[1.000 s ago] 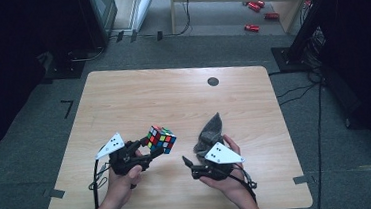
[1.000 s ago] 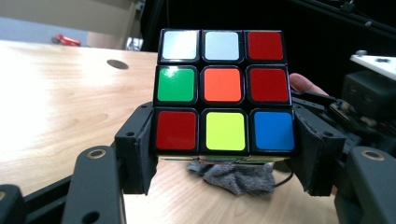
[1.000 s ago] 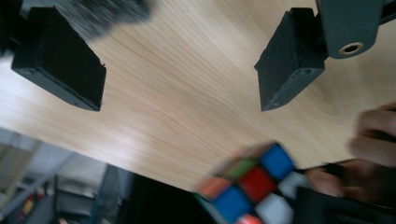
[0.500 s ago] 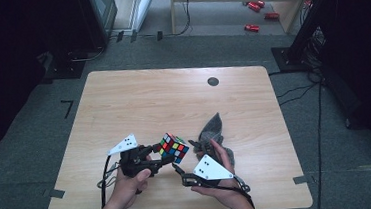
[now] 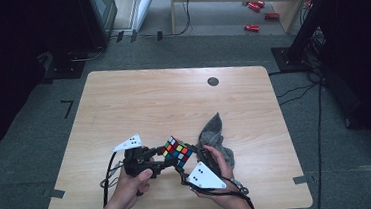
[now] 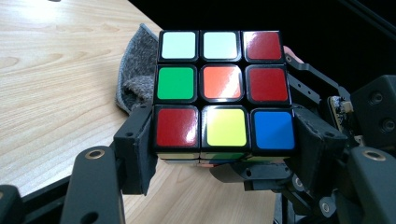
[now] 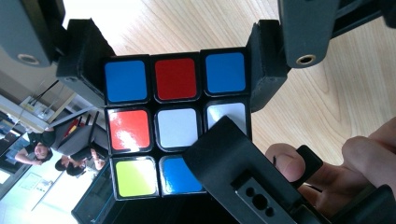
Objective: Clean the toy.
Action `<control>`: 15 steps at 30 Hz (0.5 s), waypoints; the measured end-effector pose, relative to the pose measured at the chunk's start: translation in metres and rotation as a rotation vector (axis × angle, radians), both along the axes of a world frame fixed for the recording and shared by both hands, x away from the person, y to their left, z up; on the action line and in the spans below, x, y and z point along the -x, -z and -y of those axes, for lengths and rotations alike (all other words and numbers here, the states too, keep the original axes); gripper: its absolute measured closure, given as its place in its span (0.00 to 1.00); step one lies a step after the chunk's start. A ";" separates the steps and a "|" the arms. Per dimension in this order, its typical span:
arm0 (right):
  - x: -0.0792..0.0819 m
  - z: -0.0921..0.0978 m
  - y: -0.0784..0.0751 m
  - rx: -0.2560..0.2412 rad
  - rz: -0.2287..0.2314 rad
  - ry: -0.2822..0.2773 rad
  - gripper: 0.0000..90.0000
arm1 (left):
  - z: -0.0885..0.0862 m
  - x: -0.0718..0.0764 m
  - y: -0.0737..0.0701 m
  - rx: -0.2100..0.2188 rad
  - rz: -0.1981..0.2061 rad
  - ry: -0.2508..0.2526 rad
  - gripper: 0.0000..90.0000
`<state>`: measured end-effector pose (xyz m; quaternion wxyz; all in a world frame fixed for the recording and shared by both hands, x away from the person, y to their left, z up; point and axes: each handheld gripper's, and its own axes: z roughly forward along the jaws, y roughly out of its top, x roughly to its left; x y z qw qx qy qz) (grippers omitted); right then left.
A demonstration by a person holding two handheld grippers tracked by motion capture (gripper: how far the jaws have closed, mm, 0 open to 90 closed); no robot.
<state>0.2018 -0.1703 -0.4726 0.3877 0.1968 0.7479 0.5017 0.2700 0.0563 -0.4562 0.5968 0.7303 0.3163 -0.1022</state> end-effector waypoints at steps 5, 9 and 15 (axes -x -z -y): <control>-0.001 0.005 -0.002 -0.021 -0.015 0.010 0.38 | -0.008 -0.002 -0.009 0.026 0.028 0.002 0.33; -0.006 0.013 -0.003 -0.028 -0.042 0.052 0.38 | -0.021 -0.006 -0.012 0.053 0.059 -0.049 0.30; -0.012 0.024 -0.009 -0.087 -0.118 0.091 0.38 | -0.012 0.000 -0.003 -0.179 0.225 -0.095 0.16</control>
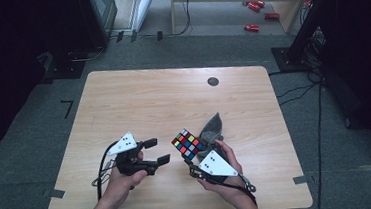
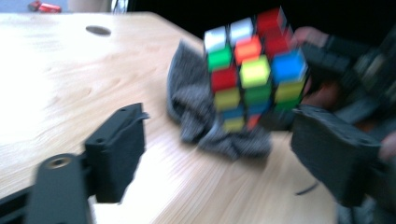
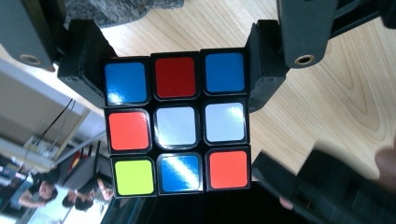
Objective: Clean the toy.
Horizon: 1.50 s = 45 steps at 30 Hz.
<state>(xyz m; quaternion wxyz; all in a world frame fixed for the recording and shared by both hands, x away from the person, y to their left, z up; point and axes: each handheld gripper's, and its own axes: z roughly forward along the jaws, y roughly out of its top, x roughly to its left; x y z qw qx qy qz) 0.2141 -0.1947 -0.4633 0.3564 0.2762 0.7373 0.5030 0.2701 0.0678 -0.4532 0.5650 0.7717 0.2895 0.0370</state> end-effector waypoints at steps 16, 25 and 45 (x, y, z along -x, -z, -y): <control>-0.002 0.006 -0.019 -0.221 -0.221 -0.049 0.38 | 0.025 0.026 0.013 -0.249 0.363 -0.041 0.15; -0.002 0.000 -0.020 -0.265 -0.322 -0.068 0.38 | 0.033 0.035 0.020 -0.299 0.549 -0.078 0.15; -0.010 -0.005 -0.014 -0.330 -0.529 -0.124 0.38 | 0.043 0.047 0.028 -0.353 0.721 -0.045 0.36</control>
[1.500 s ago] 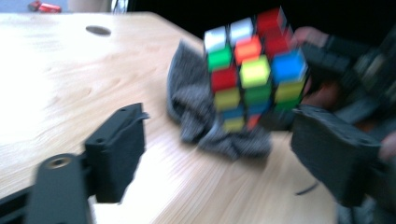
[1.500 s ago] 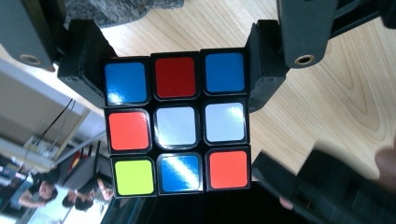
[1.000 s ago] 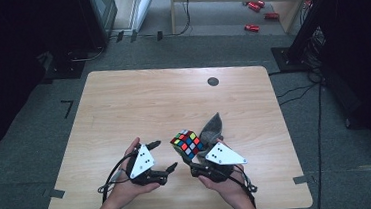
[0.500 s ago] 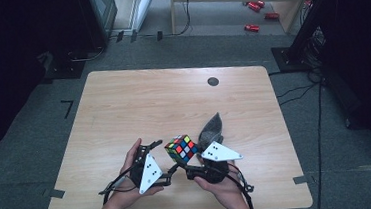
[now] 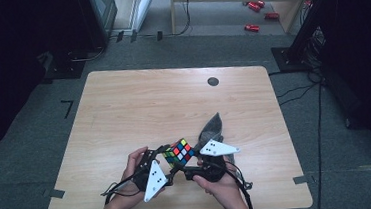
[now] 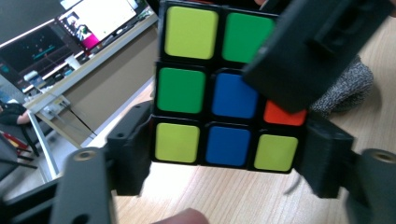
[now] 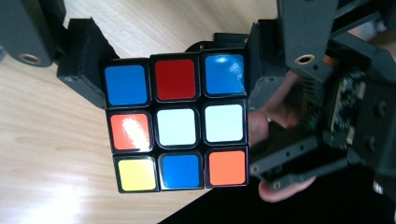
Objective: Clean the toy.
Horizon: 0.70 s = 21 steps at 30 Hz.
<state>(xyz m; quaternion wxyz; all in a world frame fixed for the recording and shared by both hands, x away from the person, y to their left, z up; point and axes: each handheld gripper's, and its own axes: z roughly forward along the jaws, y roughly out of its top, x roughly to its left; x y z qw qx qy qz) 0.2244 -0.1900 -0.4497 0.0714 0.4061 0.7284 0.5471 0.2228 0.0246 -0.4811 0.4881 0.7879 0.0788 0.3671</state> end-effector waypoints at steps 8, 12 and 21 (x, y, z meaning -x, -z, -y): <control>-0.005 0.009 -0.002 -0.031 -0.019 -0.009 0.23 | -0.003 -0.003 0.000 -0.004 -0.053 -0.016 0.38; -0.008 0.023 -0.007 -0.027 0.017 0.012 0.20 | -0.007 -0.008 0.000 0.006 -0.098 -0.039 0.38; -0.022 0.051 0.011 0.170 0.063 0.176 0.21 | -0.019 -0.021 -0.003 0.091 -0.226 -0.081 0.38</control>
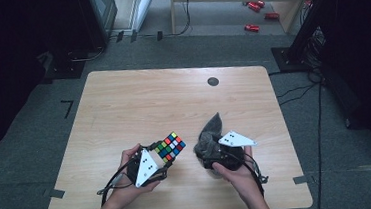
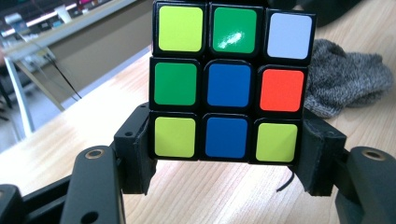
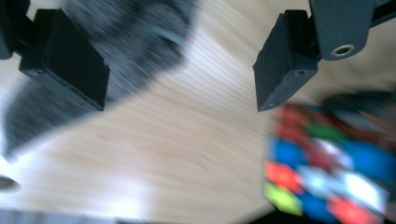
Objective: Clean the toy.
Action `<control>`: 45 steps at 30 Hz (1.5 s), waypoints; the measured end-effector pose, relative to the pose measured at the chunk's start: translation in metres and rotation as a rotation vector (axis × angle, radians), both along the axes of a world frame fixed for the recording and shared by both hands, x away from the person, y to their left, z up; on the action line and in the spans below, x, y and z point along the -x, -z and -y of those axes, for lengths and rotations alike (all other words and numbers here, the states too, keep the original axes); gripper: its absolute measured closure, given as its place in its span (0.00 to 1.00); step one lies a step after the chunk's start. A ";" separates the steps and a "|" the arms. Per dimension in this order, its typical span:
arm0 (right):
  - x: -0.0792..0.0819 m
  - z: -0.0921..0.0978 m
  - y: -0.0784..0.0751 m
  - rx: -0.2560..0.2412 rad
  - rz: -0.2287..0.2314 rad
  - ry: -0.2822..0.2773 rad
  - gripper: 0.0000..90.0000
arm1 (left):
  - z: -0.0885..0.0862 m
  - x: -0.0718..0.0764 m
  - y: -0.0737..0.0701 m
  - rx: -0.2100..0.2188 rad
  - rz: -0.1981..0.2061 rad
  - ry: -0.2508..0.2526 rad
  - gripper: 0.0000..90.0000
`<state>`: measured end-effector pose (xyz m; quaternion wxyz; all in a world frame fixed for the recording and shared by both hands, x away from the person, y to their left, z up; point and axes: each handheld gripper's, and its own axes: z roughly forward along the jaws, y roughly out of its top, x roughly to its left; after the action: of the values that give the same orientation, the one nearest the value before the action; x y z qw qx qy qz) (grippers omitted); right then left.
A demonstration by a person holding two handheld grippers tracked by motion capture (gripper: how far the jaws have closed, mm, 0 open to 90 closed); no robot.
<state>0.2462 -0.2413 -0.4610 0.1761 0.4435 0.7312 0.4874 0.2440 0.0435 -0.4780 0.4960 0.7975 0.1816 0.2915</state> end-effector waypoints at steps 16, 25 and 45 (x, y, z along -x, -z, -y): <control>-0.018 0.008 0.056 0.201 -0.119 0.128 0.41 | -0.013 -0.010 -0.004 0.113 -0.103 -0.022 0.38; -0.018 0.010 0.058 0.144 -0.142 0.157 0.67 | -0.012 -0.009 -0.002 0.129 -0.116 0.003 0.38; 0.030 -0.027 -0.037 -0.261 0.130 -0.172 0.73 | 0.008 0.007 0.001 0.044 -0.124 0.155 0.38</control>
<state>0.2163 -0.2148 -0.4240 0.1215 0.3659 0.6842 0.6190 0.2370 0.0360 -0.4787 0.5222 0.8146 0.1560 0.1984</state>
